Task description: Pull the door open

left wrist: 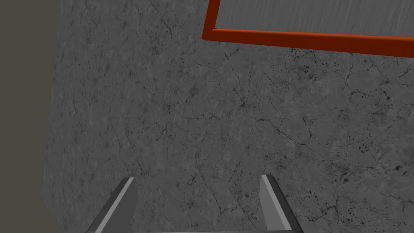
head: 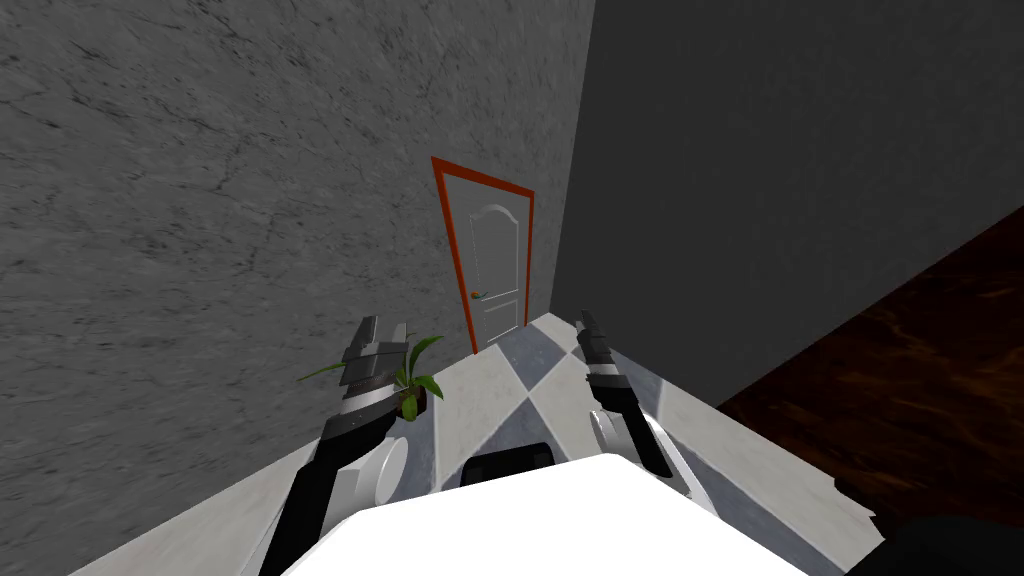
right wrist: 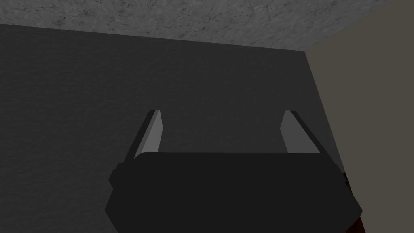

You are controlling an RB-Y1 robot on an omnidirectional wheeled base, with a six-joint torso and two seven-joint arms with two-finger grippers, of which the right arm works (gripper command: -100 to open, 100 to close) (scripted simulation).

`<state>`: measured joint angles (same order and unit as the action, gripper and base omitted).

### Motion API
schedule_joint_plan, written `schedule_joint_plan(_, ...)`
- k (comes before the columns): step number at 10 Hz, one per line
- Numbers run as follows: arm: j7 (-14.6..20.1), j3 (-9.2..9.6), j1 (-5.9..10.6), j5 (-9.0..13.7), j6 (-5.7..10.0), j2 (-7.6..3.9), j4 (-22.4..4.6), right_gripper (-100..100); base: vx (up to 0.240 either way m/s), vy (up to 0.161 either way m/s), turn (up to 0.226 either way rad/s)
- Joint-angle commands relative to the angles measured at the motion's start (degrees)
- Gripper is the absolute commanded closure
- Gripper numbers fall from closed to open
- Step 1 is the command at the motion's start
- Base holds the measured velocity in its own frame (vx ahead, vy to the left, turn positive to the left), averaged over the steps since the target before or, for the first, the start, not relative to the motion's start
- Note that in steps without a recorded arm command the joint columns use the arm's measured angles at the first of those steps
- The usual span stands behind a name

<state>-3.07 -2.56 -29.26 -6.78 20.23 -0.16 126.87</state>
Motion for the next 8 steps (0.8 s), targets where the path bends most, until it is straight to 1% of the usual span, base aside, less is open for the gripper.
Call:
schedule_joint_plan(1,0.1,-0.05,0.81,0.3,0.37,-0.5,-1.8,-100,0.085,0.075,0.135)
schedule_joint_plan(2,0.2,-0.07,1.16,0.4,0.52,-0.7,-2.6,-100,0.072,0.013,0.063)
schedule_joint_plan(3,0.3,-0.11,1.85,0.7,0.84,-1.11,-4.2,-100,0.073,0.003,0.098)
schedule_joint_plan(8,0.7,-0.25,4.43,1.7,2.01,-2.45,-10.0,-100,0.069,0.014,0.089)
